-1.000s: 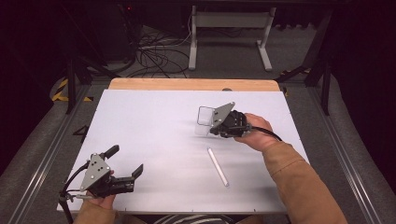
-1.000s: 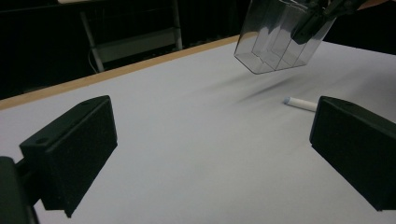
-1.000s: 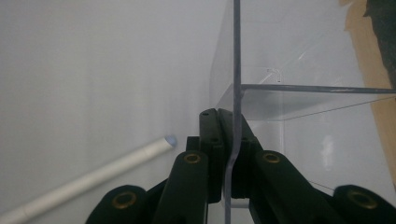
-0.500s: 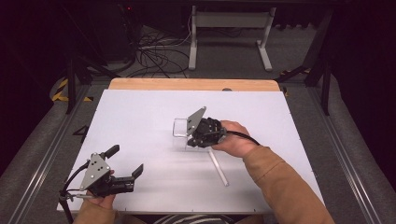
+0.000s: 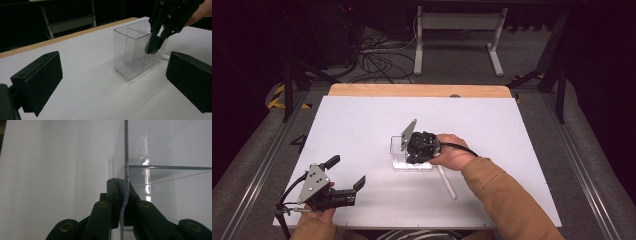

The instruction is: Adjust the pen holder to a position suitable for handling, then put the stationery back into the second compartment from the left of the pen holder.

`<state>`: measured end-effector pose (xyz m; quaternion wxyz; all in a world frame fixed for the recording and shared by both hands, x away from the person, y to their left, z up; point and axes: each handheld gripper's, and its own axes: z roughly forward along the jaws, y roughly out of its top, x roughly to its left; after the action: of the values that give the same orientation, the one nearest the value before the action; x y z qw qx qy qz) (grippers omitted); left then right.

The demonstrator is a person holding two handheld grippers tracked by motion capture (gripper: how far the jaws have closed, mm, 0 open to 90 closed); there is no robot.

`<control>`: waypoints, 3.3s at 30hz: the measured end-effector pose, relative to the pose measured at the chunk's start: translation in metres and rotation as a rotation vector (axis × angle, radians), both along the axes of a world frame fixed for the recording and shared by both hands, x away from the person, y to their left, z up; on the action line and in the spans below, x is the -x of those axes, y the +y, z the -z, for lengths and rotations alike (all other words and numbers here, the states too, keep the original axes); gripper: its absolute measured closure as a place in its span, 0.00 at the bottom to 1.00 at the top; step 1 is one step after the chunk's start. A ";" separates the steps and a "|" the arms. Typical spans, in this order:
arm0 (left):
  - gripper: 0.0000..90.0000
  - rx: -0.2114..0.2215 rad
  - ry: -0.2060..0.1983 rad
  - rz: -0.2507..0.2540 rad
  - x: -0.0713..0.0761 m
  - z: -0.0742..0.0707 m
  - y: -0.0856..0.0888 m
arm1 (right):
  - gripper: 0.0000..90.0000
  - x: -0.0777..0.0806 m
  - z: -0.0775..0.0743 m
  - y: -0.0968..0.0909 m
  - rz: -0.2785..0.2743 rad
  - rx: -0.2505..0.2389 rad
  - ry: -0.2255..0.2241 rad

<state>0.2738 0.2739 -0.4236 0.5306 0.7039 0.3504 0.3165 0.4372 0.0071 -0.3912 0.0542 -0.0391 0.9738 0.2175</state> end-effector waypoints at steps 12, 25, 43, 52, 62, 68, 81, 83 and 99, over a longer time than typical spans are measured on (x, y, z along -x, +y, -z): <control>0.02 0.002 0.001 0.001 0.000 0.000 0.000 | 0.97 -0.001 0.005 0.004 0.004 0.012 0.008; 0.02 0.005 0.000 0.001 0.000 0.000 0.000 | 0.96 -0.002 0.005 0.005 0.009 0.006 0.007; 0.02 -0.002 0.001 0.000 -0.002 0.000 -0.002 | 0.36 0.014 -0.046 -0.055 0.183 -0.404 -0.020; 0.02 0.000 0.002 0.002 -0.003 0.000 -0.001 | 0.17 0.022 -0.054 -0.065 0.237 -0.488 -0.085; 0.02 0.001 -0.001 0.001 -0.004 0.000 -0.001 | 0.05 0.032 -0.056 -0.092 0.328 -0.602 -0.087; 0.02 0.001 0.001 0.000 -0.004 0.000 -0.001 | 0.00 0.041 -0.055 -0.115 0.383 -0.681 -0.107; 0.02 0.000 0.000 0.001 -0.003 0.000 -0.002 | 0.00 0.055 -0.043 -0.130 0.487 -0.642 -0.120; 0.02 0.004 -0.001 0.000 -0.003 0.000 -0.002 | 0.00 0.057 -0.042 -0.134 0.495 -0.654 -0.127; 0.02 0.001 0.001 0.003 -0.003 0.000 -0.003 | 0.00 0.062 -0.030 -0.153 0.605 -0.688 -0.110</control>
<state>0.2771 0.2711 -0.4234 0.5313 0.7042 0.3498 0.3153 0.3750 -0.1461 -0.3614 0.1766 0.2555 0.8083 0.5001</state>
